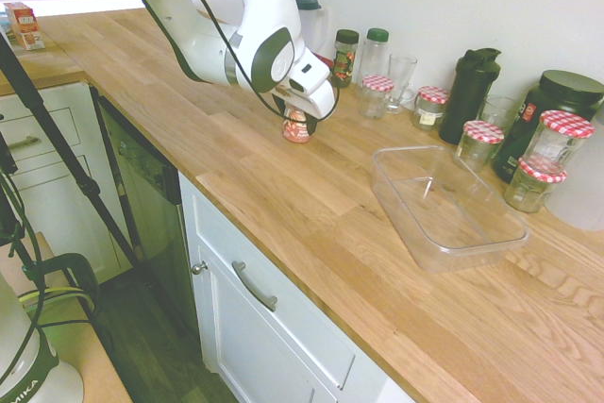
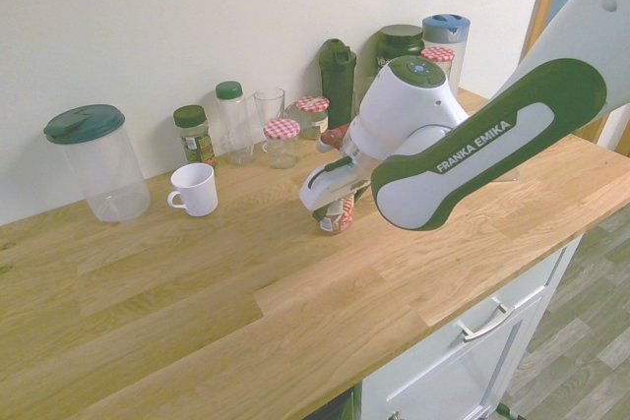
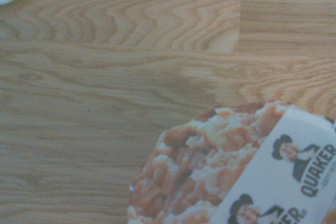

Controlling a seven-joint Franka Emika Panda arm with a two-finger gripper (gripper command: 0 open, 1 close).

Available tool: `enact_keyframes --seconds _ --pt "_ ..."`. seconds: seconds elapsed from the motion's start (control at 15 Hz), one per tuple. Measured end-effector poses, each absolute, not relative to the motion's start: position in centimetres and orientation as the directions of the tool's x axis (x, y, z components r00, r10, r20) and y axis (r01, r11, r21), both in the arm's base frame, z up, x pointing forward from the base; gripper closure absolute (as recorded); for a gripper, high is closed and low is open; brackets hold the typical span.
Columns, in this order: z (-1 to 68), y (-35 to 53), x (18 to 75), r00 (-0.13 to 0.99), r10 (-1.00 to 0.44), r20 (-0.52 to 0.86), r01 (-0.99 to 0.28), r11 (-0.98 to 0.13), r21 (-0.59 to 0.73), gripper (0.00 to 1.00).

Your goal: Put the cereal into the container

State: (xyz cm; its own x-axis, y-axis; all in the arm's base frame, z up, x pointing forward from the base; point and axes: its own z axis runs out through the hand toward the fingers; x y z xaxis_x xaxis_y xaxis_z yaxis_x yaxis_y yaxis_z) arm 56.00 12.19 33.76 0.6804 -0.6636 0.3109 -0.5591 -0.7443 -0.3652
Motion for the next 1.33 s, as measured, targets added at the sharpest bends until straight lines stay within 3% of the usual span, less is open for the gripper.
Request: enact_keyframes --seconds 0.4,0.67,1.07,1.33 --pt "39.5 8.0 57.2 0.592 -0.721 0.36 -0.565 -0.69 -0.452 1.0" --pt "44.0 -1.2 57.2 0.489 -0.777 0.397 -0.599 -0.629 -0.495 1.0" --pt "40.5 -17.2 56.5 0.359 -0.856 0.372 -0.715 -0.509 -0.48 1.0" --pt "37.8 -21.8 56.5 0.331 -0.874 0.355 -0.758 -0.47 -0.452 1.0"
